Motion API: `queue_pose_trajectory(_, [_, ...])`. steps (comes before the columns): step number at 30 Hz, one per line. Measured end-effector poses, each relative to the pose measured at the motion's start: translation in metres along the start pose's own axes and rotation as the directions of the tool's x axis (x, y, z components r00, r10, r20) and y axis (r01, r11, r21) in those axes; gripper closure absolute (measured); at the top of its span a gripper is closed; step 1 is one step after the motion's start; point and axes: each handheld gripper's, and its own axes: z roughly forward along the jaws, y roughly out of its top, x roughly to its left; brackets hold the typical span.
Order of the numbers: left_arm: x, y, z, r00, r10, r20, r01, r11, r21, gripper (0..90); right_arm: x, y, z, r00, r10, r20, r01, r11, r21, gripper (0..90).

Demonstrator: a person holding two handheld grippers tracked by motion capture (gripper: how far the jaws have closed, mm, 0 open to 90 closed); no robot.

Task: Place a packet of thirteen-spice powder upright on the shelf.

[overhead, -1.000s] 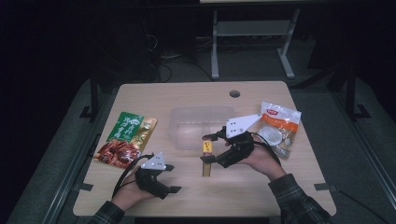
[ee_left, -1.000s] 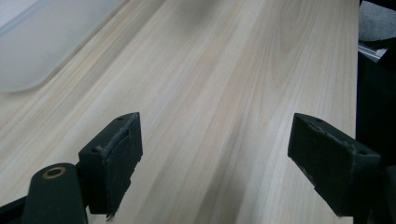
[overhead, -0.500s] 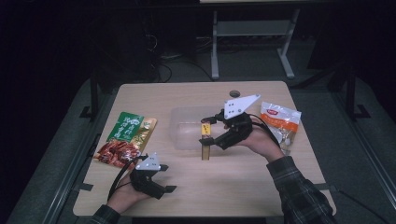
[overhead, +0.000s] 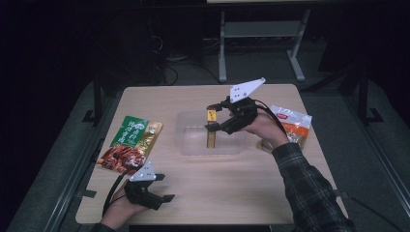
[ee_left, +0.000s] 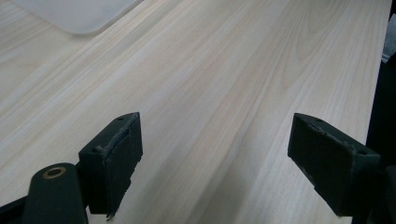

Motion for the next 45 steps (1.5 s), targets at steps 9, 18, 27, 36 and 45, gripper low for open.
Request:
queue_pose_trajectory(9, [-0.002, -0.008, -0.007, 0.9993, -0.03, -0.024, 0.03, 0.9995, -0.003, 17.4, -0.029, -0.009, 0.007, 0.9999, 0.013, 0.001, -0.013, 1.0, 0.006, 30.6])
queue_pose_trajectory(18, [-0.003, -0.015, -0.013, 0.9975, -0.053, -0.046, 0.053, 0.9986, -0.009, 17.4, -0.043, -0.015, 0.013, 1.0, 0.001, 0.005, -0.001, 1.0, 0.022, 30.6])
queue_pose_trajectory(27, [-0.003, -0.018, -0.017, 0.9967, -0.053, -0.062, 0.052, 0.9986, -0.008, 17.6, -0.053, -0.027, 0.019, 0.9998, 0.003, 0.018, -0.004, 0.999, 0.053, 30.5])
queue_pose_trajectory(36, [-0.001, -0.017, -0.017, 0.9973, -0.046, -0.057, 0.045, 0.999, -0.005, 17.7, -0.057, -0.032, 0.019, 0.9999, 0.008, 0.013, -0.009, 0.999, 0.046, 30.5])
queue_pose_trajectory(45, [-0.001, -0.016, -0.018, 0.9974, -0.047, -0.054, 0.047, 0.9989, -0.011, 17.8, -0.057, -0.036, 0.028, 0.9999, 0.012, 0.009, -0.013, 0.996, 0.088, 30.5])
